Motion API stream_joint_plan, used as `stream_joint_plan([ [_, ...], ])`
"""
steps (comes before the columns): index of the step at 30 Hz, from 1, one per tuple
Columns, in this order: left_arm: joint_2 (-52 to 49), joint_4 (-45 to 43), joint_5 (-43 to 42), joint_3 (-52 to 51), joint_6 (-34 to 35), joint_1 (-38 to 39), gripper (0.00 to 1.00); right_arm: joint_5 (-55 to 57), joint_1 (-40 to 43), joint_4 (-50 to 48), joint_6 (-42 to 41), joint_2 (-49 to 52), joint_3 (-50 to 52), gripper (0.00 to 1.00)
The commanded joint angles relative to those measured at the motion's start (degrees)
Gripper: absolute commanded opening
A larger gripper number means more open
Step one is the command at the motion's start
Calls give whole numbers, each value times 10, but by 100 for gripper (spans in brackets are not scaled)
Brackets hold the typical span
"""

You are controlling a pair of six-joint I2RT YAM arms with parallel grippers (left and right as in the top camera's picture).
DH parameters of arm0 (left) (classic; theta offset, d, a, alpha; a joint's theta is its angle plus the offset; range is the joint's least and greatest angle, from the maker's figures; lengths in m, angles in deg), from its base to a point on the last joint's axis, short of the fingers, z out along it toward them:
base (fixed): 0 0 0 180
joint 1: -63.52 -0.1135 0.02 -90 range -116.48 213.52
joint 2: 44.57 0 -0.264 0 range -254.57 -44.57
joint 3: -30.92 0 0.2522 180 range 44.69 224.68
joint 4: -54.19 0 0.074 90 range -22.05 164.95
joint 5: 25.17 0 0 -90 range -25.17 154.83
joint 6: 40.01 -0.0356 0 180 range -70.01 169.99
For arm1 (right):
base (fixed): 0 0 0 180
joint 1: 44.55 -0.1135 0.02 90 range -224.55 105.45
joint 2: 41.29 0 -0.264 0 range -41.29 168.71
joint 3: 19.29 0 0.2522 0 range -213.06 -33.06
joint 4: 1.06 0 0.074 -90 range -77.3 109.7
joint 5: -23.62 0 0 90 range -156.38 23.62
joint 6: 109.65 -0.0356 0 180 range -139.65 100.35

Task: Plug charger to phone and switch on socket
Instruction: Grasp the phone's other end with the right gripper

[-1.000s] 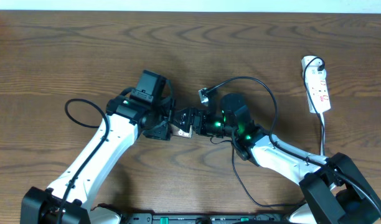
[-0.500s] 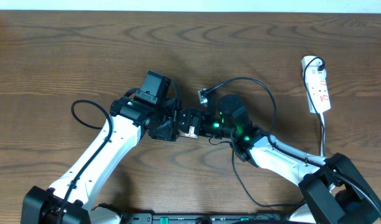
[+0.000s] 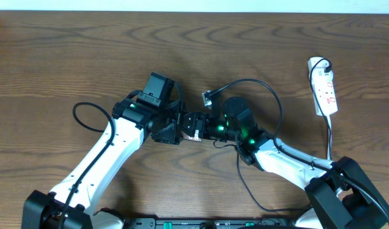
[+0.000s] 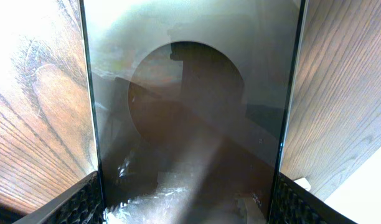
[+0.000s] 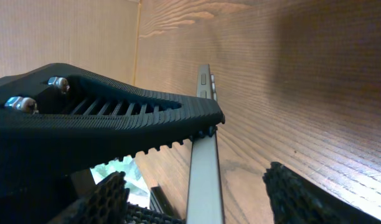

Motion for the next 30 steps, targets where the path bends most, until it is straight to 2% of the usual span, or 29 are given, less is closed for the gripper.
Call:
stream_joint_plan([
  [1,2,-5,-54,6,6,7,8,3,-9,-3,8,0,-8,69],
  [8,2,-5,-54,6,6,7,7,3,-9,1,8,0,-8,72],
  [14,2,-5,-54,6,6,7,8,3,-9,2,8,0,-8,56],
  [30,2,-5,-52,6,5,7,7,3,-9,2,8,0,-8,33],
])
